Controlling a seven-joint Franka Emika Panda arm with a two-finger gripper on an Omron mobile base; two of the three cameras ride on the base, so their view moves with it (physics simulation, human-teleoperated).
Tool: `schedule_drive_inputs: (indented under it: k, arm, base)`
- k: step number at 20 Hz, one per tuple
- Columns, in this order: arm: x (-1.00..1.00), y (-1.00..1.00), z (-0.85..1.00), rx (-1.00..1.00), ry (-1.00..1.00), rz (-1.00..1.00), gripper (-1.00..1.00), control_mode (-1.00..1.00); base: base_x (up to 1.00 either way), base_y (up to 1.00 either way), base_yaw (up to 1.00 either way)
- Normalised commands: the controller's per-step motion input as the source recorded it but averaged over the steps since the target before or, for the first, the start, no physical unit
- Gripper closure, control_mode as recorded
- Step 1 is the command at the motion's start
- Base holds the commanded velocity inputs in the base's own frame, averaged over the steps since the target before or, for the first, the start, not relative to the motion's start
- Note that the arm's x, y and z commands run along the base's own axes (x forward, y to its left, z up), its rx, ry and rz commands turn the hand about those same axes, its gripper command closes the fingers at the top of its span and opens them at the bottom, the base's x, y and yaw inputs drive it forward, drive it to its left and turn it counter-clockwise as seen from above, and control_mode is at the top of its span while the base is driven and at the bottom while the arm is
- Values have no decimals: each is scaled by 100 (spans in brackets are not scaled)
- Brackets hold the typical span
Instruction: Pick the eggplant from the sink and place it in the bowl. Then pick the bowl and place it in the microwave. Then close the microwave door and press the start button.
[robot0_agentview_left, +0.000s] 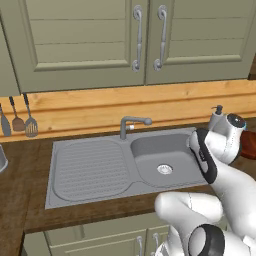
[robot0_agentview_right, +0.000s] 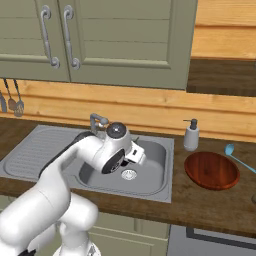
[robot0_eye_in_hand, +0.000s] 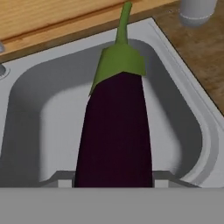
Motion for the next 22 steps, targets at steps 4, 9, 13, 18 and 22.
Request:
schedule_drive_inputs:
  k: [4, 9, 13, 18, 22]
  arm:
    - [0, -74, 0, -2, 0, -22, 100, -100]
    - [0, -78, 0, -2, 1, -23, 100, -100]
    - [0, -78, 0, -1, 6, -22, 100, -100]
    - [2, -81, 10, 1, 12, -14, 100, -100]
    - [17, -88, 27, 9, 10, -4, 100, -100]
  base:
    - [0, 0, 0]
    - [0, 0, 0]
    - [0, 0, 0]
    - [0, 0, 0]
    - [0, 0, 0]
